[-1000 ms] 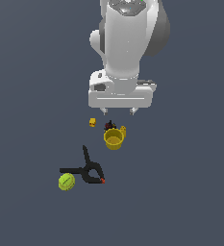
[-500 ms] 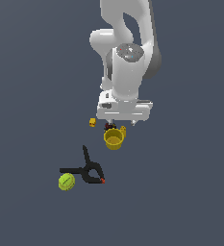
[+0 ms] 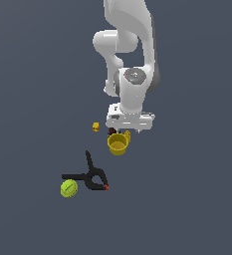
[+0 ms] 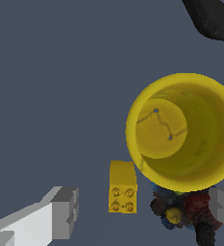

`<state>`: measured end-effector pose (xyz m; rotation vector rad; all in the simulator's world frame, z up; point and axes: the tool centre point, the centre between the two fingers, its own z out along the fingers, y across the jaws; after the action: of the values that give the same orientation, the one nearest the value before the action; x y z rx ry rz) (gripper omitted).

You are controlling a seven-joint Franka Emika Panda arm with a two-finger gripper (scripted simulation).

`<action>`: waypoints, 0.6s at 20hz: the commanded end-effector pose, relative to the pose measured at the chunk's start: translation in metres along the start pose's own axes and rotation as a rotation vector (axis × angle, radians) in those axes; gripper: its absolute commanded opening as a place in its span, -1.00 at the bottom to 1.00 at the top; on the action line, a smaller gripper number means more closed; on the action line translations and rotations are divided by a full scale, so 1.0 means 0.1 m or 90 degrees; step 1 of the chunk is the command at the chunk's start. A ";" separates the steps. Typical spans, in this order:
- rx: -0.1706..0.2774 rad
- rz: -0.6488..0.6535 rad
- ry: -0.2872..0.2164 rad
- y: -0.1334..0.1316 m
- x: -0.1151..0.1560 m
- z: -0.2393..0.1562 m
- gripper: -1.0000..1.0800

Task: Pick up a designated object from a clutter of objects.

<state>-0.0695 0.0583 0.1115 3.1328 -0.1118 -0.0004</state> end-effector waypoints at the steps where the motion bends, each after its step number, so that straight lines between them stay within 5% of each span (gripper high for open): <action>1: 0.001 0.005 0.001 -0.02 -0.10 0.13 0.92; 12: 0.004 0.014 0.000 -0.06 -0.32 0.39 0.92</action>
<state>-0.0904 0.0642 0.0846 3.1398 -0.1555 0.0413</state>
